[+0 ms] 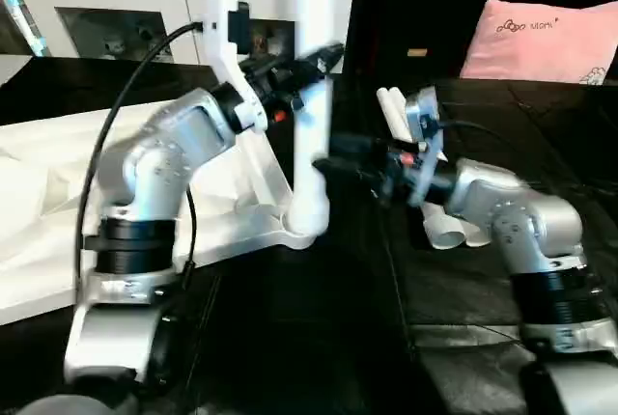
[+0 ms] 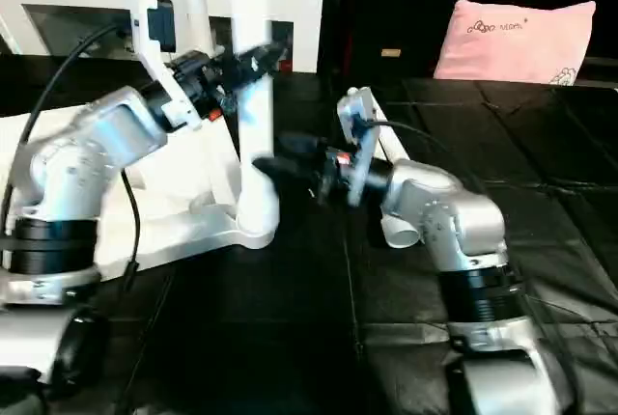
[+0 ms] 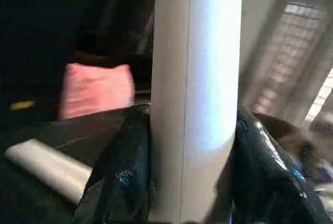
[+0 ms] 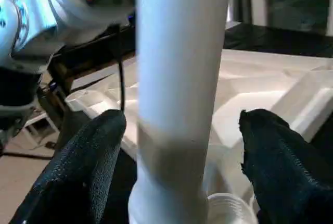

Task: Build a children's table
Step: Pick table leg

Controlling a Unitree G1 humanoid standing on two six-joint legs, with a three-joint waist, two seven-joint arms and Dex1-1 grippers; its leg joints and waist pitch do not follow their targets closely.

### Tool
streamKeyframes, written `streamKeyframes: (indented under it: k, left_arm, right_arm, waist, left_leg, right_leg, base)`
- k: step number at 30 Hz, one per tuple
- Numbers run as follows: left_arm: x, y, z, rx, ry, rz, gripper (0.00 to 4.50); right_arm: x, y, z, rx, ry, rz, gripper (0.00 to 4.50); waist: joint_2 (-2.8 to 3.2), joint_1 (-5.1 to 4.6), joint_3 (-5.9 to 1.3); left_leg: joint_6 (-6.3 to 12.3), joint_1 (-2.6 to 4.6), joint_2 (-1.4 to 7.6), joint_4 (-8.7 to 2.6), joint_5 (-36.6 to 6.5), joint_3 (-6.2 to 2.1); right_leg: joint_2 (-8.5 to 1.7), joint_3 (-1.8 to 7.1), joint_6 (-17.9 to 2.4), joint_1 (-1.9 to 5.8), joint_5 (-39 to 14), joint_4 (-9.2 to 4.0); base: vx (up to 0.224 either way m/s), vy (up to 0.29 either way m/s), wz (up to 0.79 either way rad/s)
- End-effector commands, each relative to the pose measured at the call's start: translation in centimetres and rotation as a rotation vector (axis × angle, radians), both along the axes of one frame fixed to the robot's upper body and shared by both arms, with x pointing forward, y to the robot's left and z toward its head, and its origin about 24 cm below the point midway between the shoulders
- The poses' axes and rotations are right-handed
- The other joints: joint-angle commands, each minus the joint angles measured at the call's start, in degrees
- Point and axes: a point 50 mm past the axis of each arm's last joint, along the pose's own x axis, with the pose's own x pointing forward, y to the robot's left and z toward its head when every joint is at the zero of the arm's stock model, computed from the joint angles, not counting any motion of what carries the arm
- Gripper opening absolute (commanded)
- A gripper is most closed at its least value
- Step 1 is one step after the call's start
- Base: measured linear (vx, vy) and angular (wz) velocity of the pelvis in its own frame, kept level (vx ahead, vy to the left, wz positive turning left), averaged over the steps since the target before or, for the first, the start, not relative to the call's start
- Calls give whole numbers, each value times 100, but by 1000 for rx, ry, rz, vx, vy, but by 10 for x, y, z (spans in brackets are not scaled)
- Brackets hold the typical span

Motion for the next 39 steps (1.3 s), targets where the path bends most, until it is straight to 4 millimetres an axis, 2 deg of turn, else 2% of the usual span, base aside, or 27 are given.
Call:
streamKeyframes:
  k: [1, 5, 8, 9, 13, 14, 16, 19, 31, 39]
  left_arm:
    - [-5, -6, 10, 0, -25, -79, 175]
    - [-11, -12, 15, -28, -48, -166, 175]
    - [-16, -14, 19, -46, -67, -222, 175]
    - [-18, -15, 20, -50, -70, -241, 175]
    - [-22, -16, 21, -50, -73, -281, 175]
    - [-23, -16, 21, -51, -72, -287, 175]
    - [-24, -17, 21, -53, -74, -301, 175]
    - [-25, -17, 21, -56, -69, -317, 175]
    - [-27, -24, 23, -78, -56, -353, 175]
    - [-26, -28, 25, -96, -57, -356, 175]
  right_arm:
    - [-2, 0, 8, 20, -7, 84, 377]
    - [-11, 0, 7, 32, 12, 226, 377]
    - [-12, 1, 4, 22, 23, 249, 377]
    - [-12, 2, 3, 20, 28, 253, 377]
    - [-12, 2, 1, 31, 41, 284, 377]
    - [-12, 2, 1, 29, 41, 291, 349]
    - [-13, 2, 0, 21, 42, 297, 349]
    - [-14, 1, -2, 7, 44, 311, 313]
    - [-15, 3, -7, -12, 47, 335, 219]
    - [-16, 5, -8, -9, 46, 345, 201]
  waist:
    - [-71, 21, -436]
    - [-75, 26, -431]
    - [-86, 30, -428]
    - [-108, 27, -425]
    - [-102, 29, -421]
    - [-103, 27, -418]
    - [-106, 24, -414]
    - [-100, 31, -414]
    - [-106, 33, -420]
    - [-100, 32, -424]
  left_leg:
    - [-25, 158, 12, -327, -771, 56]
    - [28, 152, 21, -328, -792, 48]
    - [9, 154, 21, -324, -824, 51]
    - [5, 151, 21, -325, -832, 52]
    - [-37, 159, 26, -323, -901, 51]
    - [-34, 157, 27, -326, -906, 50]
    - [-46, 161, 26, -328, -947, 50]
    - [-79, 167, 30, -330, -952, 46]
    - [-66, 158, 28, -322, -897, 41]
    - [-40, 165, 26, -315, -901, 39]
  right_leg:
    - [-203, 83, -1341, 294, -1, -368]
    - [-204, 82, -1330, 300, -56, -376]
    - [-214, 82, -1355, 292, -179, -377]
    - [-215, 82, -1353, 293, -226, -386]
    - [-216, 83, -1359, 280, -358, -385]
    - [-216, 83, -1353, 281, -370, -387]
    - [-214, 84, -1325, 273, -454, -398]
    - [-213, 85, -1303, 271, -480, -395]
    - [-212, 80, -1377, 288, -229, -371]
    - [-206, 78, -1412, 292, -207, -372]
  base:
    - [0, 0, 0]
    - [0, 0, 0]
    - [0, 0, 0]
    - [0, 0, 0]
    - [0, 0, 0]
    - [0, 0, 0]
    - [0, 0, 0]
    - [0, 0, 0]
    - [0, 0, 0]
    - [0, 0, 0]
